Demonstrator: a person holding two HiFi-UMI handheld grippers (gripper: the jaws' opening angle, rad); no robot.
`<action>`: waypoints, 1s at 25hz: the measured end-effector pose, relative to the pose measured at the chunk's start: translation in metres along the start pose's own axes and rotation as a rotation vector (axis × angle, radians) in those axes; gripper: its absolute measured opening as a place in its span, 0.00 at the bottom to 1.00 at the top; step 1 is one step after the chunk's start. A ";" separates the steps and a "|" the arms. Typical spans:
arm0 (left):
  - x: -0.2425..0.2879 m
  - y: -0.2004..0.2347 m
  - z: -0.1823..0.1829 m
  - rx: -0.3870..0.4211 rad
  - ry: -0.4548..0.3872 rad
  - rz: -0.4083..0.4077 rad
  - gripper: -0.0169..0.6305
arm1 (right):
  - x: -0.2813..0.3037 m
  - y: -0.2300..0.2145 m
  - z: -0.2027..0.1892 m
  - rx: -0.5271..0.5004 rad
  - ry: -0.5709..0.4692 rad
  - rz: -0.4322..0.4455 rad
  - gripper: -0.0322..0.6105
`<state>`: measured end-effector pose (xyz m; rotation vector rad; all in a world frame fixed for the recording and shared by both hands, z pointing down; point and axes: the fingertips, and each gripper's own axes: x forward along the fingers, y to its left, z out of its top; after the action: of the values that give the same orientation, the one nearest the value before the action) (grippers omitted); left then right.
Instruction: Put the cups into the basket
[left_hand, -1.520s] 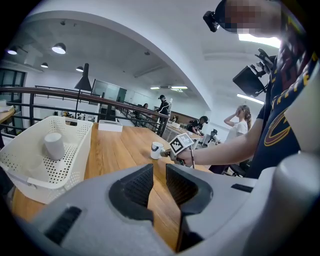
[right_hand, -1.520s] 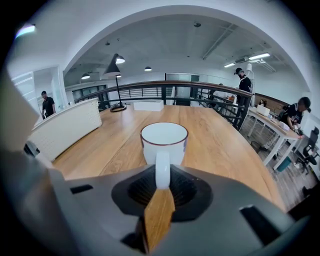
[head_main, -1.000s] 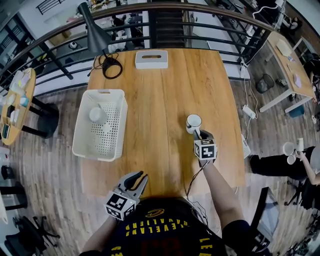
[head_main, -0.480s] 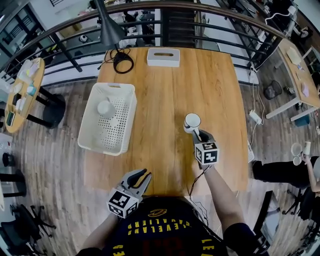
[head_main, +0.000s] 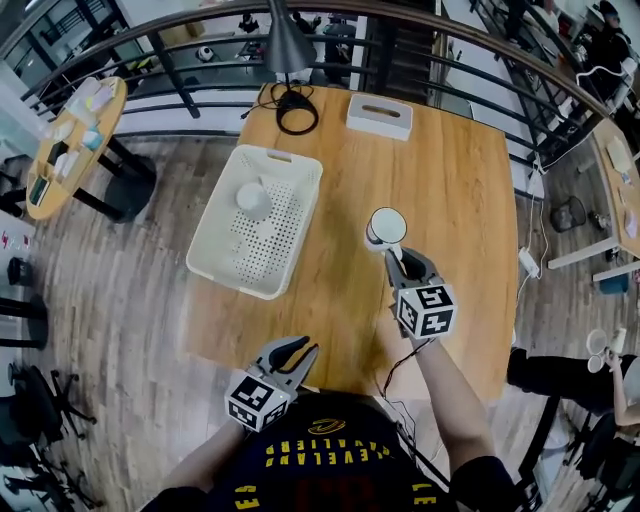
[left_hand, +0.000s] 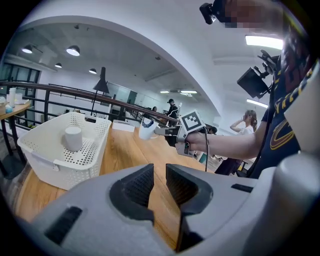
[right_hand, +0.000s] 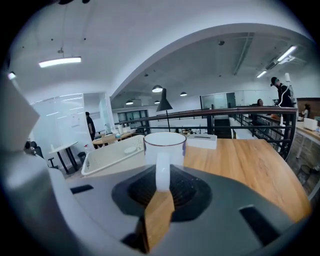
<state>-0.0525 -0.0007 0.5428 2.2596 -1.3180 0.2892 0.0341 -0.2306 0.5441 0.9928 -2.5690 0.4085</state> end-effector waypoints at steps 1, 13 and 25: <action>-0.004 0.005 0.001 -0.001 -0.004 0.002 0.13 | 0.004 0.009 0.008 0.002 -0.010 0.011 0.15; -0.075 0.101 0.021 0.027 -0.065 0.038 0.13 | 0.063 0.119 0.060 -0.009 -0.042 0.036 0.15; -0.115 0.190 0.071 0.088 -0.145 0.017 0.13 | 0.120 0.182 0.079 0.017 -0.022 -0.036 0.15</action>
<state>-0.2794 -0.0281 0.4940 2.3827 -1.4239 0.1954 -0.1919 -0.2017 0.4995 1.0540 -2.5670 0.4127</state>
